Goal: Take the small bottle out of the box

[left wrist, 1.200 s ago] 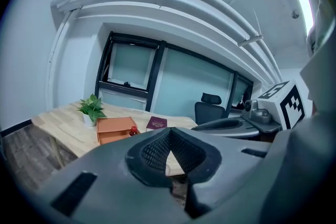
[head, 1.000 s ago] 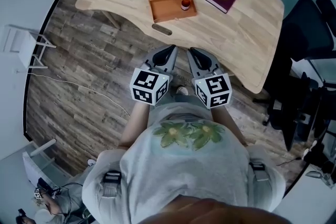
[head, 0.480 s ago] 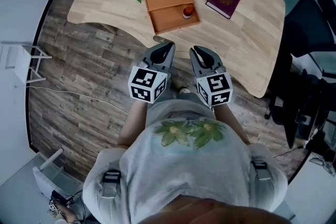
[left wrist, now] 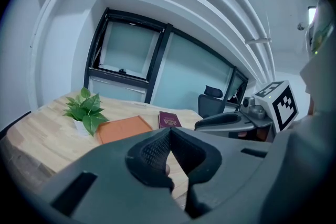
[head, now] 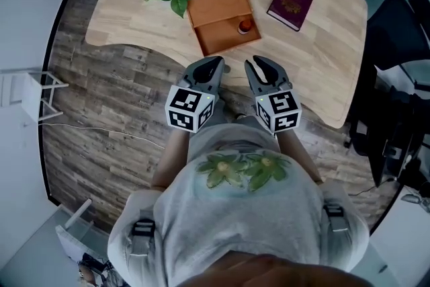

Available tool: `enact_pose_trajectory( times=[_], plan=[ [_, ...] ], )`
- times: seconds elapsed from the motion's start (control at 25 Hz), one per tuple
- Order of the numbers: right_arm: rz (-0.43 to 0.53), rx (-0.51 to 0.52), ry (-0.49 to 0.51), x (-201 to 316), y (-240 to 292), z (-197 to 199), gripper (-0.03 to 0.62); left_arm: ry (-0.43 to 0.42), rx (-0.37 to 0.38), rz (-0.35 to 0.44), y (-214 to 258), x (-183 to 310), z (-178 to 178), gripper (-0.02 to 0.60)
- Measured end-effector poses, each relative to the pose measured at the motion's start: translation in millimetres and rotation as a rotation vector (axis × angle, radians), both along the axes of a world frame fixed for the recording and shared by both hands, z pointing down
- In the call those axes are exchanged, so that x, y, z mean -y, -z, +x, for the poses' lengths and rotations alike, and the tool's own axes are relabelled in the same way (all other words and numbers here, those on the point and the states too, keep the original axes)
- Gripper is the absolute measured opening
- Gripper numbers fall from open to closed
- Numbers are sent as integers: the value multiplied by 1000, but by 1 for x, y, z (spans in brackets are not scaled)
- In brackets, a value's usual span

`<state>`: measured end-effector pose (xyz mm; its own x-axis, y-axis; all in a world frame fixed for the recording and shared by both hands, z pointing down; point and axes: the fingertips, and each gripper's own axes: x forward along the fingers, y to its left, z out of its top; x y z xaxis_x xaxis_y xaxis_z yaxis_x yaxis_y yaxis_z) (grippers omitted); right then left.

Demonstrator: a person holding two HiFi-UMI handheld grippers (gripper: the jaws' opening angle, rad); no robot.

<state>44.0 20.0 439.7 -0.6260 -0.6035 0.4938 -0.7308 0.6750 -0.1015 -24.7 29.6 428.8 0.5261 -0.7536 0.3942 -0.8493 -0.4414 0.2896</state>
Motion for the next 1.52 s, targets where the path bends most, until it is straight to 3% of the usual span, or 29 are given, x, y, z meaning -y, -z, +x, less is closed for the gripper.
enact_pose_trajectory(
  times=[0.64,1.08,1.52],
  plan=[
    [-47,-96,-134,63,-24,-31,169,-161,17,-62,-22,58,-45,8],
    [-107,-123,-165,97,-46,-28,213,-262,14,-113,-40,77,-29,8],
    [-159,-119,-107,123,-73,-25,218,-214,4,-169,-54,104,-23,8]
  ],
)
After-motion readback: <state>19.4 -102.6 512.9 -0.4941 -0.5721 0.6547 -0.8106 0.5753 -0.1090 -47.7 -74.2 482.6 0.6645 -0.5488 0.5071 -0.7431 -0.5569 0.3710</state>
